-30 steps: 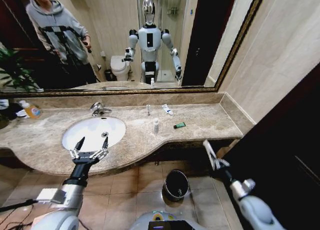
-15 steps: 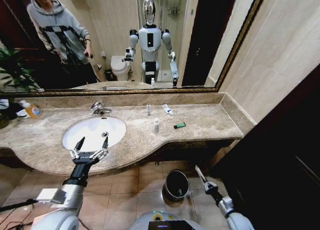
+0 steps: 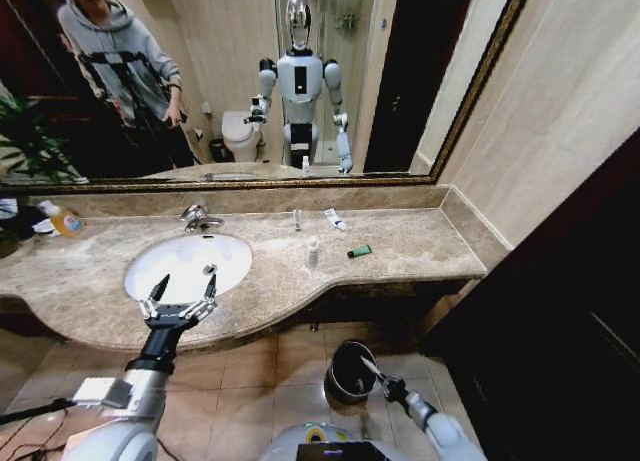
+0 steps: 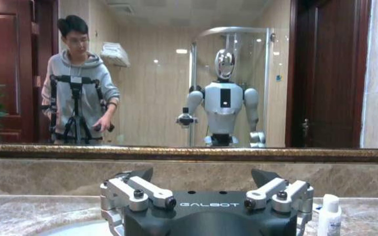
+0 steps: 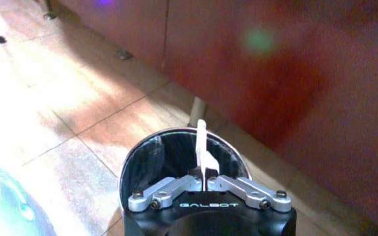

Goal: Pick up the trash from the sink and place it in the trash bin.

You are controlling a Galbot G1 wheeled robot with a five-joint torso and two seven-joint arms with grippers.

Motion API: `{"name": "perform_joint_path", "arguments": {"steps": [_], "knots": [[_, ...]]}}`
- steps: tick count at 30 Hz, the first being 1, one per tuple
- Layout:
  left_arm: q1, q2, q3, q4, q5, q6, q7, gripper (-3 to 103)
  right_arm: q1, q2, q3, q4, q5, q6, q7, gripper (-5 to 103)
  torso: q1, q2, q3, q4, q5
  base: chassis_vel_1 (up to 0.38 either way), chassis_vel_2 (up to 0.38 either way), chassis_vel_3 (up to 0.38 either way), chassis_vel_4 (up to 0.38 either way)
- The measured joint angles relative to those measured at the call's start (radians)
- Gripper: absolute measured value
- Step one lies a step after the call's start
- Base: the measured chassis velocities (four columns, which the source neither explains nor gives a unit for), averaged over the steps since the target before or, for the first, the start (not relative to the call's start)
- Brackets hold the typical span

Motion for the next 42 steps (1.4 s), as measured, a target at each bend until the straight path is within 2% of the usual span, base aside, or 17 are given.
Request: {"name": "perform_joint_path", "arguments": {"steps": [2,9,14,20,21,22,25,27,29,30,33,34,36,37,40,41,42], "knots": [[0.0,0.0,0.0,0.0,0.0,0.0,0.0,100,0.047,0.019,-0.005,-0.06,-0.045,0.0,0.008,0,0.0,0.0,0.0,0.0,0.0009,0.0,0.0,0.0,0.0],[0.0,0.0,0.0,0.0,0.0,0.0,0.0,100,0.132,0.042,0.007,-0.212,-0.137,0.002,0.024,0,0.0,0.0,0.0,0.0,0.0004,0.0,0.0,0.0,0.0],[0.0,0.0,0.0,0.0,0.0,0.0,0.0,100,0.149,0.043,0.004,-0.239,-0.147,-0.048,0.032,0,0.0,0.0,0.0,-0.0001,0.0003,0.0,0.0,0.0,0.0],[0.0,0.0,0.0,0.0,0.0,0.0,0.0,100,0.151,0.056,-0.001,-0.234,-0.164,-0.05,0.043,-2,0.0,0.0,0.0,-0.0001,0.0005,0.0,0.0,0.0,0.0],[0.0,0.0,0.0,0.0,0.0,0.0,0.0,100,0.151,0.058,-0.001,-0.234,-0.169,-0.05,0.046,3,0.0,0.0,0.0,-0.0001,0.0005,0.0,0.0,0.0,0.0],[0.0,0.0,0.0,0.0,0.0,0.0,0.0,100,0.151,0.058,-0.001,-0.234,-0.169,-0.05,0.046,3,0.0,0.0,0.0,-0.0001,0.0005,0.0,0.0,0.0,0.0],[0.0,0.0,0.0,0.0,0.0,0.0,0.0,100,0.154,0.06,-0.001,-0.232,-0.17,-0.051,0.051,19,0.0,0.0,0.0,-0.0001,0.0004,0.0,0.0,0.0,0.0],[0.0,0.0,0.0,0.0,0.0,0.0,0.0,100,0.154,0.059,-0.001,-0.23,-0.169,-0.051,0.051,19,0.0,0.0,0.0,-0.0001,0.0006,0.0,0.0,0.0,0.0],[0.0,0.0,0.0,0.0,0.0,0.0,0.0,100,0.155,0.057,-0.001,-0.228,-0.167,-0.051,0.051,30,0.0,0.0,0.0,-0.0001,0.0005,0.0,0.0,0.0,0.0],[0.0,0.0,0.0,0.0,0.0,0.0,0.0,100,0.155,0.057,-0.001,-0.228,-0.167,-0.051,0.051,30,0.0,0.0,0.0,-0.0001,0.0005,0.0,0.0,0.0,0.0],[0.0,0.0,0.0,0.0,0.0,0.0,0.0,100,0.154,0.058,-0.001,-0.224,-0.164,-0.053,0.051,46,0.0,0.0,0.0,-0.0001,0.0006,0.0,0.0,0.0,0.0],[0.0,0.0,0.0,0.0,0.0,0.0,0.0,100,0.154,0.058,-0.001,-0.224,-0.164,-0.053,0.051,46,0.0,0.0,0.0,-0.0001,0.0006,0.0,0.0,0.0,0.0],[0.0,0.0,0.0,0.0,0.0,0.0,0.0,100,0.152,0.058,-0.001,-0.219,-0.164,-0.055,0.051,57,0.0,0.0,0.0,-0.0001,0.0006,0.0,0.0,0.0,0.0],[0.0,0.0,0.0,0.0,0.0,0.0,0.0,100,0.152,0.058,-0.001,-0.219,-0.164,-0.055,0.051,57,0.0,0.0,0.0,-0.0001,0.0006,0.0,0.0,0.0,0.0],[0.0,0.0,0.0,0.0,0.0,0.0,0.0,100,0.148,0.059,0.0,-0.215,-0.163,-0.056,0.051,73,0.0,0.0,0.0,-0.0001,0.0006,0.0,0.0,0.0,0.0],[0.0,0.0,0.0,0.0,0.0,0.0,0.0,100,0.148,0.059,0.0,-0.215,-0.163,-0.056,0.051,73,0.0,0.0,0.0,-0.0001,0.0006,0.0,0.0,0.0,0.0],[0.0,0.0,0.0,0.0,0.0,0.0,0.0,100,0.147,0.059,0.001,-0.213,-0.162,-0.056,0.051,79,0.0,0.0,0.0,-0.0001,0.0006,0.0,0.0,0.0,0.0]]}}
